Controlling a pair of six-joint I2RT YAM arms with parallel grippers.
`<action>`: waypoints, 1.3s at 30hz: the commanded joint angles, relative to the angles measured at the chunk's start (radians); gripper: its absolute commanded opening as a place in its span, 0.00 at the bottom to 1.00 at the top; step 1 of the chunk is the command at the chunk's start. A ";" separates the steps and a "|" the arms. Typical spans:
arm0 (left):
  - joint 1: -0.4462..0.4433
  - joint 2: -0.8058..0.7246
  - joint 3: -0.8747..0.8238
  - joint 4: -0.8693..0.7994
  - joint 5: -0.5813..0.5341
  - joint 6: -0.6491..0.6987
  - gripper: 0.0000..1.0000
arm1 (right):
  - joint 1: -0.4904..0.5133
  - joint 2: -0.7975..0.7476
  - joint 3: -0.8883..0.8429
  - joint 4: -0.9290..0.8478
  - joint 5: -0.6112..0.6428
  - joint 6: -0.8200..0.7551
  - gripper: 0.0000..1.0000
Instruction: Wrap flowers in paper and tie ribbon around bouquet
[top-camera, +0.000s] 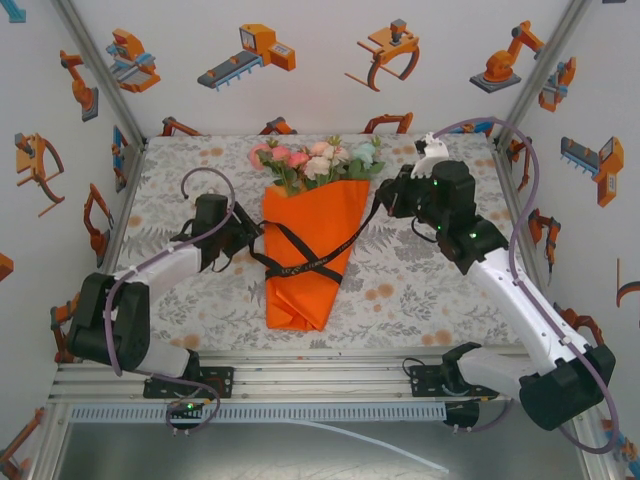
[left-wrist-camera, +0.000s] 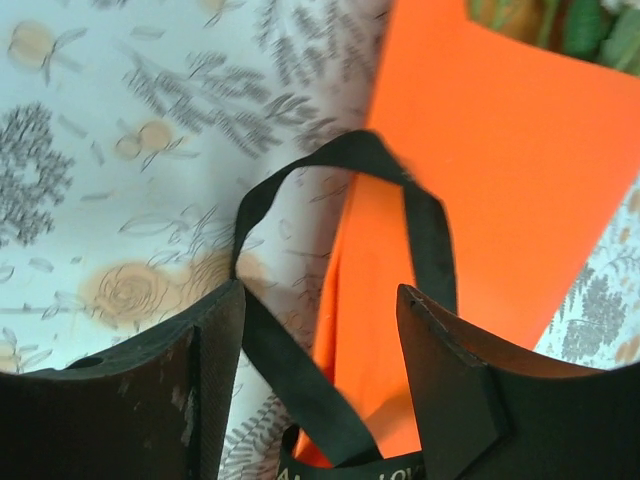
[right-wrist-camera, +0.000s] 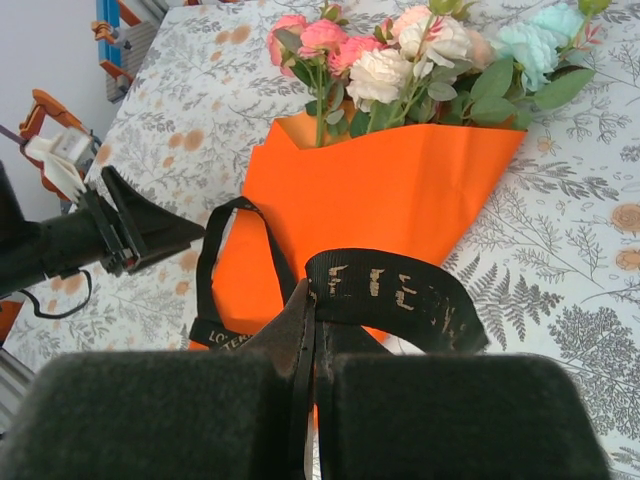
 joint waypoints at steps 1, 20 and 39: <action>-0.005 0.035 0.001 -0.048 0.008 -0.127 0.60 | -0.005 -0.002 -0.003 0.040 -0.021 0.018 0.00; 0.028 0.096 0.030 -0.061 -0.076 -0.199 0.00 | -0.048 -0.035 -0.034 -0.044 0.380 0.155 0.00; 0.299 0.011 -0.009 -0.104 -0.112 -0.058 0.00 | -0.422 -0.105 -0.210 -0.267 0.411 0.442 0.00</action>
